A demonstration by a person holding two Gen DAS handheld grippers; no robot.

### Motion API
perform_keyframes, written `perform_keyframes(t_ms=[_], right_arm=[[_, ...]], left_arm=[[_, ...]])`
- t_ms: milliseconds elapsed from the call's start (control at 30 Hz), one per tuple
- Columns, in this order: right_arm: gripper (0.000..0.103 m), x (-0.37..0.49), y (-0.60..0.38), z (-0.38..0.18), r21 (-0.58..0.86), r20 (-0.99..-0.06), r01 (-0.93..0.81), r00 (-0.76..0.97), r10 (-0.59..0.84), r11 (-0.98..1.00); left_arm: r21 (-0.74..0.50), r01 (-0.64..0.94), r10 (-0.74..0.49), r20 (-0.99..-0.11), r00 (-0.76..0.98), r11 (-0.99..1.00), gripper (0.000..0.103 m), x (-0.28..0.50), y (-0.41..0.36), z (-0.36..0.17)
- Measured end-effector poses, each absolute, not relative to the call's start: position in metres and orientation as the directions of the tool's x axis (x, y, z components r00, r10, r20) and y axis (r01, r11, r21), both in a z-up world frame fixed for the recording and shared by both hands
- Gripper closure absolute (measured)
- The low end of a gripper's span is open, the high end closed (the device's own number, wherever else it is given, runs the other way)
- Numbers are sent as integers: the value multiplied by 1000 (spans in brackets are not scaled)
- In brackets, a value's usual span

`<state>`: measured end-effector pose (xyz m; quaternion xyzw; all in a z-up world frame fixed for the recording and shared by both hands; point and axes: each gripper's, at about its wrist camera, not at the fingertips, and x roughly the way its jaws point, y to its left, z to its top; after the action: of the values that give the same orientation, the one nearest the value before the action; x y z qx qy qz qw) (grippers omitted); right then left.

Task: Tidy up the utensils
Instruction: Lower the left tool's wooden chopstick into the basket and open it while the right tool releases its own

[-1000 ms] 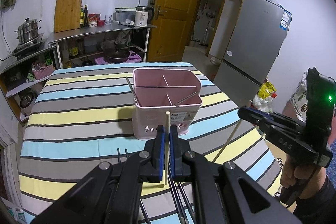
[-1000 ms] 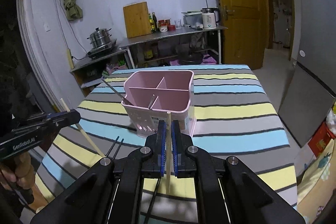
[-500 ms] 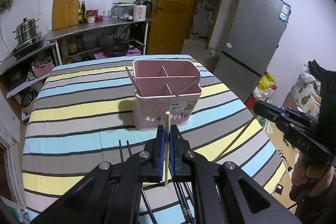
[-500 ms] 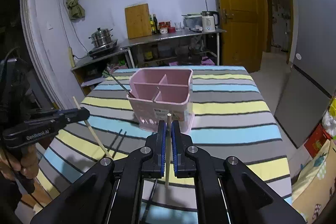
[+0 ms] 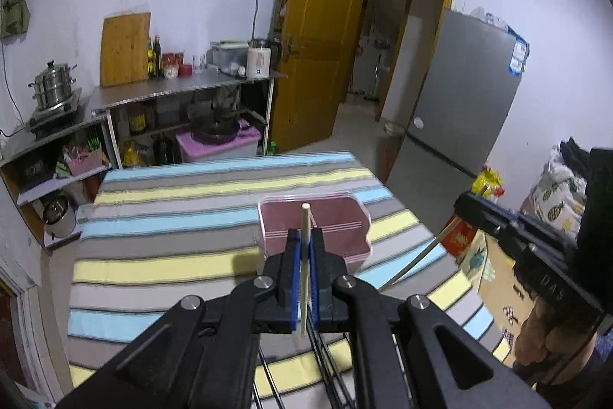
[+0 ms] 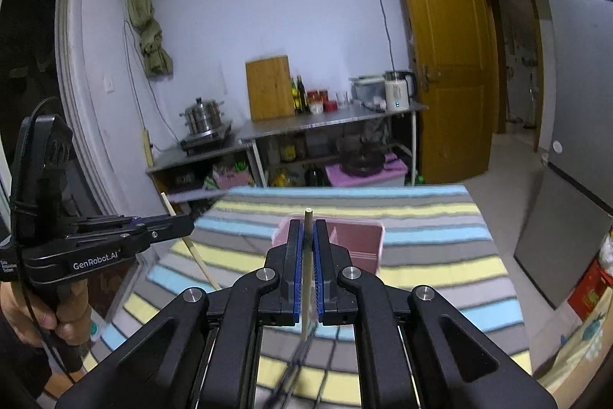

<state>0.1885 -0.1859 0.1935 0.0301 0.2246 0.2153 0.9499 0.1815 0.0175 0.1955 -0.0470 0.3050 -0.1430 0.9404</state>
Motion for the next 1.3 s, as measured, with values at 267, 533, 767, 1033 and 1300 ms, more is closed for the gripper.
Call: perform_keyframes(t_ms=[267, 533, 767, 1033, 1300], right_arm=[[98, 222, -173, 206, 181, -370, -373, 832, 414, 910], [98, 250, -166, 188, 184, -383, -350, 835, 395, 918], [98, 271, -162, 155, 188, -428, -344, 814, 392, 920], [98, 280, -157, 123, 182, -483, -344, 785, 388, 921], [98, 282, -160, 111, 184, -523, -343, 759, 387, 921]], left_arm=[[-172, 239, -294, -503, 812, 956, 98, 209, 17, 226], [-166, 227, -281, -517, 809, 960, 98, 244, 11, 204], [-171, 206, -267, -560, 784, 964, 98, 270, 11, 167], [-178, 196, -264, -600, 755, 964, 98, 283, 7, 140], [-181, 178, -253, -623, 741, 967, 93, 285, 11, 129]])
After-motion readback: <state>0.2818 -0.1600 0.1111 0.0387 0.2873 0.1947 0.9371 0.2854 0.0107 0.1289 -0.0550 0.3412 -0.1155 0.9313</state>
